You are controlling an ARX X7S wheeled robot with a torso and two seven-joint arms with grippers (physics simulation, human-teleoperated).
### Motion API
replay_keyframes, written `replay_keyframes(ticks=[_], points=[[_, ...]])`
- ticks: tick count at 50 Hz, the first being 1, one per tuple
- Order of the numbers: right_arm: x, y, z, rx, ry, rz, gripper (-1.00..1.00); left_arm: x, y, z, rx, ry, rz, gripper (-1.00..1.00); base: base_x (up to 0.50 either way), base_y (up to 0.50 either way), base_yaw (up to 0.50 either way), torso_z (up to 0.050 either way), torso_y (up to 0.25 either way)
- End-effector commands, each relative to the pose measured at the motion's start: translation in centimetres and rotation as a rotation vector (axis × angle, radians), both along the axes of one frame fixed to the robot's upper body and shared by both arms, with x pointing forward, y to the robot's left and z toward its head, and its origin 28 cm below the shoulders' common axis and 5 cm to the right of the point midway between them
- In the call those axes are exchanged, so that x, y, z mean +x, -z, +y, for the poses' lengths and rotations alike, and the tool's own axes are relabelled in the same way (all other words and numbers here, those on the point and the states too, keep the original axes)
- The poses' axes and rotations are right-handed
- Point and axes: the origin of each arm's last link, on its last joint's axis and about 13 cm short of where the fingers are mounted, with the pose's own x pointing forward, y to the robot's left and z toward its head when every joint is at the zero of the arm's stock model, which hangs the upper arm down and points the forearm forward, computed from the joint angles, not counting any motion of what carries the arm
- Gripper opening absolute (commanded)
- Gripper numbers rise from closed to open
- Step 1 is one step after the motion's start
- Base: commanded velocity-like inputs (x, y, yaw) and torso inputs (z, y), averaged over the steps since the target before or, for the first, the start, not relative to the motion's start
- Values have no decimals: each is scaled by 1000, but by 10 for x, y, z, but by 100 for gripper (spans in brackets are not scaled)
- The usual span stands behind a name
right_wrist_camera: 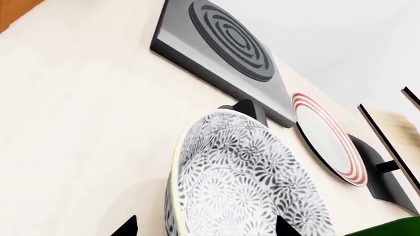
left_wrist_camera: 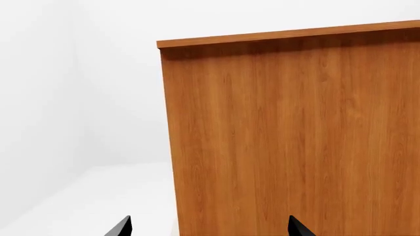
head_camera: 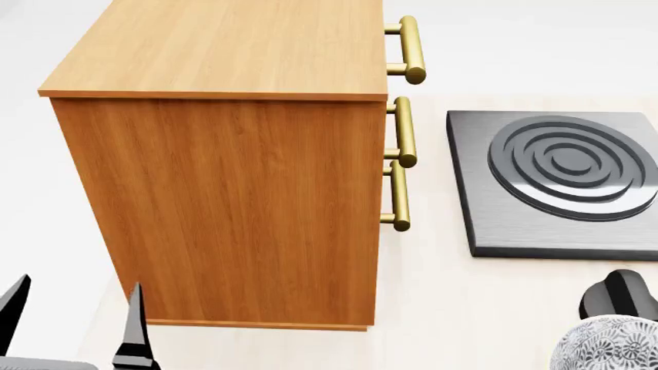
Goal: Put the bowl on the top of the cabinet.
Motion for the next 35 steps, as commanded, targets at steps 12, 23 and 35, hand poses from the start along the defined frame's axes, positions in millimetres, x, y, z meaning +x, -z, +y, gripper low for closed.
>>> replay_keyframes(ticks=[12, 23, 35], points=[[2, 3, -1, -2, 5, 2, 100, 0, 1, 0, 0, -1, 1, 100, 0, 0, 0, 0, 0], [4, 5, -1, 8, 4, 5, 100, -1, 1, 0, -2, -1, 3, 100, 0, 0, 0, 0, 0], [9, 9, -2, 12, 16, 12, 100, -1, 1, 1, 2, -3, 4, 100, 0, 0, 0, 0, 0]])
